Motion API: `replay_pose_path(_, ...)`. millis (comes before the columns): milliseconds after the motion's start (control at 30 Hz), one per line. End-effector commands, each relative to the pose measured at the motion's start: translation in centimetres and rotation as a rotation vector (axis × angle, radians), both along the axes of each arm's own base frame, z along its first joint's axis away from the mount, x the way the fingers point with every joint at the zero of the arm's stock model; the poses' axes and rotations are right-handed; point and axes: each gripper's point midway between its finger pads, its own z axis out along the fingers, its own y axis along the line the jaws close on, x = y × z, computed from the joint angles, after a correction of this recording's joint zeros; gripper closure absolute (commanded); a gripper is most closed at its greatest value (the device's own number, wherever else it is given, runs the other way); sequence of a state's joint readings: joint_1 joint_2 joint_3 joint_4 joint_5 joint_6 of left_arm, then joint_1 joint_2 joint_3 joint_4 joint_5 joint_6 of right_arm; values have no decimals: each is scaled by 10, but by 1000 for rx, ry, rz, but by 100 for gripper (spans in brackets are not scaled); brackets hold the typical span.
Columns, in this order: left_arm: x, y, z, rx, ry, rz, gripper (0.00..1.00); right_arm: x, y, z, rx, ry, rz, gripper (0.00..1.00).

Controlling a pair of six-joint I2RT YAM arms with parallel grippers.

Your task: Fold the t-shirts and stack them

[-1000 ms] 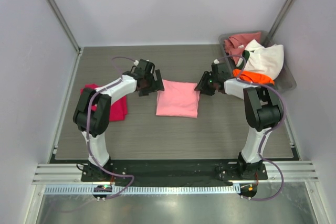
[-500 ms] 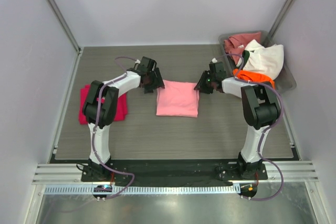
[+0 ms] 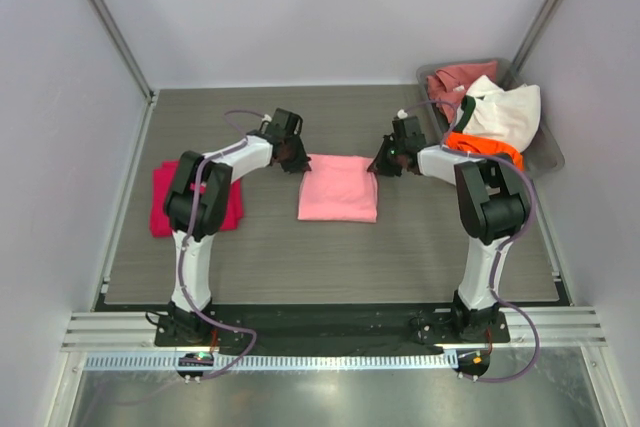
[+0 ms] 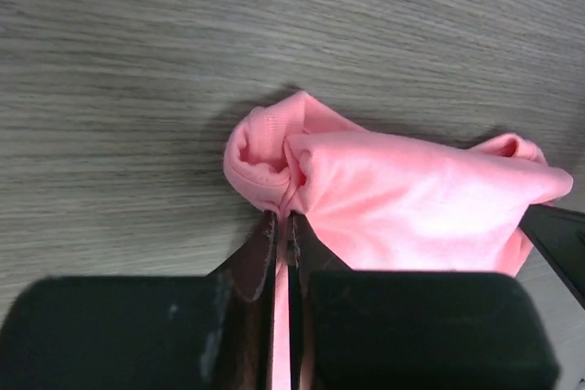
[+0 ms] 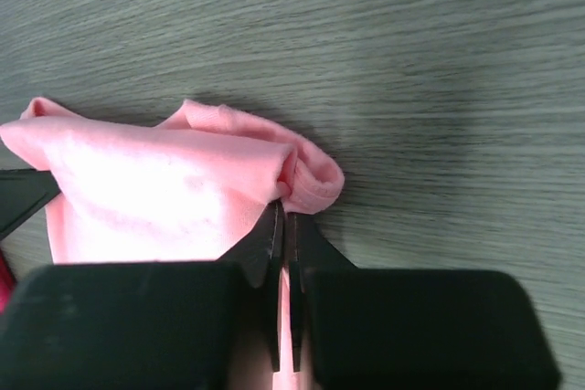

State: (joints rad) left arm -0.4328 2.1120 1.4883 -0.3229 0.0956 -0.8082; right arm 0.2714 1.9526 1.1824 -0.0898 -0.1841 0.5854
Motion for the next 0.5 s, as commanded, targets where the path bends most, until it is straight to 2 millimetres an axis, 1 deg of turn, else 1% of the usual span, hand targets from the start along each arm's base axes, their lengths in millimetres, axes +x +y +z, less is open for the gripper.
replay_pose_path(0,2,-4,17,17,-58,-2,100,9,11,20,-2,-54,27,99)
replay_pose_path(33,-1,-3,22,20,-67,-2,100,6,12,23,-4,-60,33,99)
replay_pose_path(67,-5,3,22,32,-66,3,100,6,12,29,-15,-79,32,99)
replay_pose_path(100,-7,7,29,44,-80,11,100,4,12,34,-20,-90,33,99)
replay_pose_path(133,-9,10,47,43,-114,7,100,0,17,48,-17,-120,46,99)
replay_pose_path(167,-15,13,55,46,-116,2,100,-3,20,55,-17,-134,55,99)
replay_pose_path(200,-20,22,57,76,-120,16,100,-6,22,61,-28,-146,58,99)
replay_pose_path(233,-22,28,78,79,-159,27,100,-9,27,79,-26,-183,67,99)
replay_pose_path(267,-29,36,81,99,-152,23,100,-16,39,86,-33,-196,95,99)
replay_pose_path(300,-36,42,83,106,-146,26,100,-21,42,92,-53,-207,96,99)
replay_pose_path(333,-42,54,100,107,-164,39,100,-25,49,100,-52,-223,106,99)
replay_pose_path(367,-47,62,105,116,-166,41,100,-36,66,117,-42,-256,140,99)
replay_pose_path(400,-51,71,113,117,-173,53,100,-41,72,123,-40,-265,142,99)
replay_pose_path(433,-64,83,122,120,-170,62,100,-44,80,134,-32,-286,152,99)
replay_pose_path(467,-66,99,130,116,-175,95,100,-51,90,147,-19,-305,168,99)
